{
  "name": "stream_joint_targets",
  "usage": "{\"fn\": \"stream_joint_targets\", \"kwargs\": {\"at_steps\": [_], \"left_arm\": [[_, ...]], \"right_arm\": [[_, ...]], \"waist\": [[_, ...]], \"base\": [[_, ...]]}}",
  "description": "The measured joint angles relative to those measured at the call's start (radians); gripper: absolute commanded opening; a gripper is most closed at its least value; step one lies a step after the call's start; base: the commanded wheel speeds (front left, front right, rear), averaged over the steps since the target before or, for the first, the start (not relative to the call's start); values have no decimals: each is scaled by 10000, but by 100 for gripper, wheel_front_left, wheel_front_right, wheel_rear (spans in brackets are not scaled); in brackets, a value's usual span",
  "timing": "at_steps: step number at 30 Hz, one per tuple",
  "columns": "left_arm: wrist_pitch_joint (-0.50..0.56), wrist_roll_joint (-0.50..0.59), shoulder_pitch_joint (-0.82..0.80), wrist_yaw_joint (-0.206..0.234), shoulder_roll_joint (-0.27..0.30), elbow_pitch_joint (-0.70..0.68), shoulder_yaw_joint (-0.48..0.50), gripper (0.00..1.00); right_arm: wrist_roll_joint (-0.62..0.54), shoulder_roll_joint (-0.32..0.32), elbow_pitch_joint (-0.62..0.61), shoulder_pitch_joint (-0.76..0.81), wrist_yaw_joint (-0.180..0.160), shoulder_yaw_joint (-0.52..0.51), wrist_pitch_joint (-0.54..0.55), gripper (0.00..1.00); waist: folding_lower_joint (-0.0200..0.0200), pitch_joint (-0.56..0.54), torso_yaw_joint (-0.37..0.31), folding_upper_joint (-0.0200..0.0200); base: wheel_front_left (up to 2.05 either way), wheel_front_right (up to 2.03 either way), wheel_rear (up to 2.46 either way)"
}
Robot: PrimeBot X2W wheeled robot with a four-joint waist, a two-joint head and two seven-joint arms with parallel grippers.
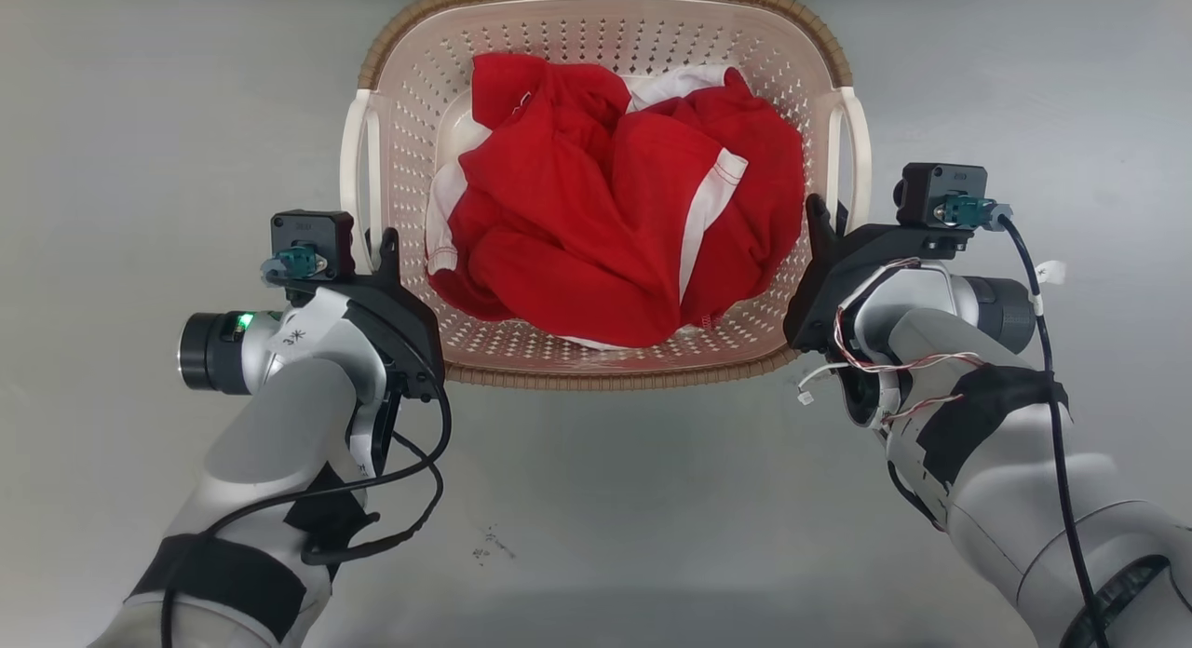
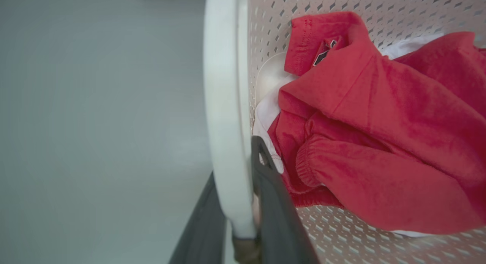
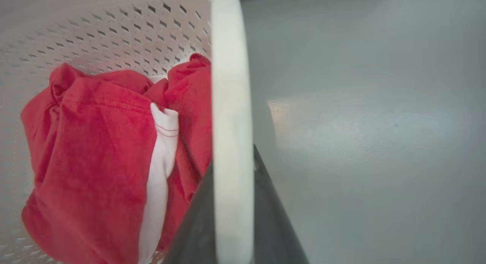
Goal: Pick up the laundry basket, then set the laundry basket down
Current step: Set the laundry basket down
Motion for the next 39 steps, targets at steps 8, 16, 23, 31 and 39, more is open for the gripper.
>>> {"fn": "stream_joint_targets", "kwargs": {"at_steps": [8, 16, 23, 31, 39], "left_arm": [[-230, 21, -195, -12, -21, 132, -8, 0], [-439, 23, -358, -79, -38, 297, -8, 0], [-550, 61, -542, -82, -40, 382, -4, 0], [-704, 123, -612, -75, -92, 456, 8, 100], [-809, 123, -686, -40, -33, 640, 77, 100]], "right_arm": [[0, 2, 48, -99, 84, 23, -209, 0], [-15, 4, 52, -234, 86, 79, -349, 0], [-29, 6, 48, -312, 84, 102, -483, 99], [-29, 33, 107, -422, 84, 98, -619, 100], [-40, 33, 150, -406, 84, 159, -734, 100]], "waist": [[-2, 328, 32, -2], [-3, 437, 58, -3], [-2, 562, 61, -3], [-2, 576, 65, -2], [-1, 296, 46, -2]], "base": [[0, 0, 0], [0, 0, 0], [0, 0, 0], [0, 0, 0], [0, 0, 0]]}}
